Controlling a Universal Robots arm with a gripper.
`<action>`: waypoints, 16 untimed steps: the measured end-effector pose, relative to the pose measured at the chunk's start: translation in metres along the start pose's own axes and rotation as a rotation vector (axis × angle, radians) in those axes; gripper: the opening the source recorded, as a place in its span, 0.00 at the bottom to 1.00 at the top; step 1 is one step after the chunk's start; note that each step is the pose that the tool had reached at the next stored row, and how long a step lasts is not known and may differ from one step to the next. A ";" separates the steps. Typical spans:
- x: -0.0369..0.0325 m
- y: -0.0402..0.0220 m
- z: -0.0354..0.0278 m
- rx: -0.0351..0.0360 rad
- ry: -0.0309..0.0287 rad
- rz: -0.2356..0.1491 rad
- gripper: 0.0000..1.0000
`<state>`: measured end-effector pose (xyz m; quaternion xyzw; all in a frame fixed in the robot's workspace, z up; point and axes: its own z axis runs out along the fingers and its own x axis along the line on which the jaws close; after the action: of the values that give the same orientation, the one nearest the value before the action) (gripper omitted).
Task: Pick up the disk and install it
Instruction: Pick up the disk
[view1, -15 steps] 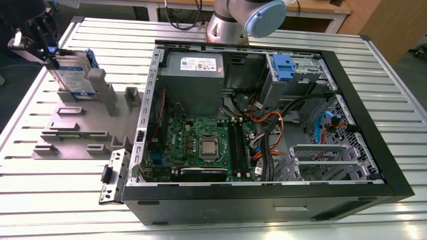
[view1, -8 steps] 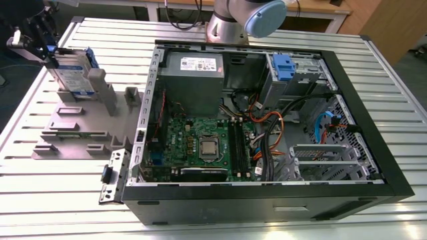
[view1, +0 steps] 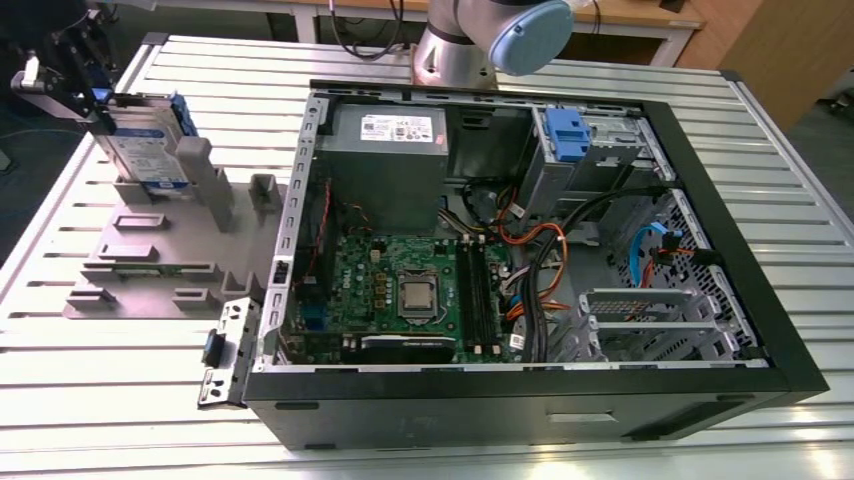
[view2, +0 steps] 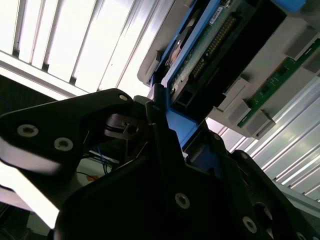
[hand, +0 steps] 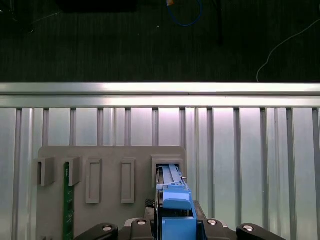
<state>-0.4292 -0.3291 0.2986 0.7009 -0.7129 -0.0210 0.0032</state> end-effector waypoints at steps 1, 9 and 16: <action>0.0000 0.0000 -0.0001 0.0000 0.0000 0.000 0.36; -0.0001 0.0001 -0.0017 0.0001 0.0000 0.000 0.36; -0.0001 0.0001 -0.0035 0.0001 0.0000 0.000 0.36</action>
<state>-0.4291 -0.3291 0.3021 0.7009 -0.7129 -0.0210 0.0032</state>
